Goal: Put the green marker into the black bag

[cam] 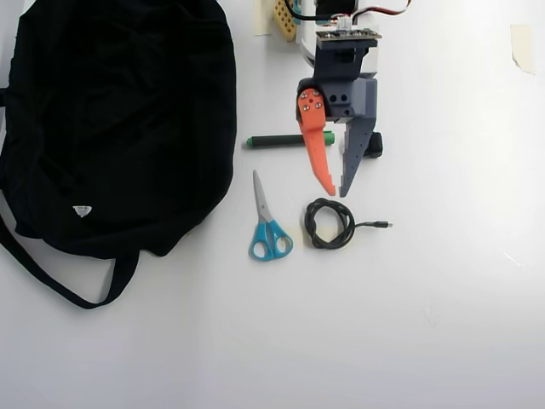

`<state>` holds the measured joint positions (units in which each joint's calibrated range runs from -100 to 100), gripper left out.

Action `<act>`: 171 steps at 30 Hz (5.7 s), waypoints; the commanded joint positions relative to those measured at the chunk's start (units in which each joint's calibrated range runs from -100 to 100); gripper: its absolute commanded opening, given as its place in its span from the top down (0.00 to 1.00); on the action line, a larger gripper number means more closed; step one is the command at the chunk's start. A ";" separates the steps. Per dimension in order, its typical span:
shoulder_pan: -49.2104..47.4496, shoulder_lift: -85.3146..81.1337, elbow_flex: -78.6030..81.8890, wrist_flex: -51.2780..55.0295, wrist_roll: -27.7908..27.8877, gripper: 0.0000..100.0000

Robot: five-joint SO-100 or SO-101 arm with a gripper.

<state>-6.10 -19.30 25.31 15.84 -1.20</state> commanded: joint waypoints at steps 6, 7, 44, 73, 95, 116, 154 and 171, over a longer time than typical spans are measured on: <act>1.01 12.91 -22.08 -1.29 -2.26 0.98; 1.31 14.24 -23.52 -1.29 -2.42 0.98; 3.26 9.43 -16.96 20.25 -2.47 0.97; 2.66 5.11 -16.15 77.35 -3.05 0.98; 0.79 5.28 -16.87 77.09 -3.37 0.98; 7.30 5.19 -9.23 77.87 23.01 0.97; 8.49 6.44 4.16 56.08 44.98 0.66; 5.35 6.52 8.29 56.08 48.81 0.66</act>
<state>-0.22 -11.91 33.88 72.43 45.98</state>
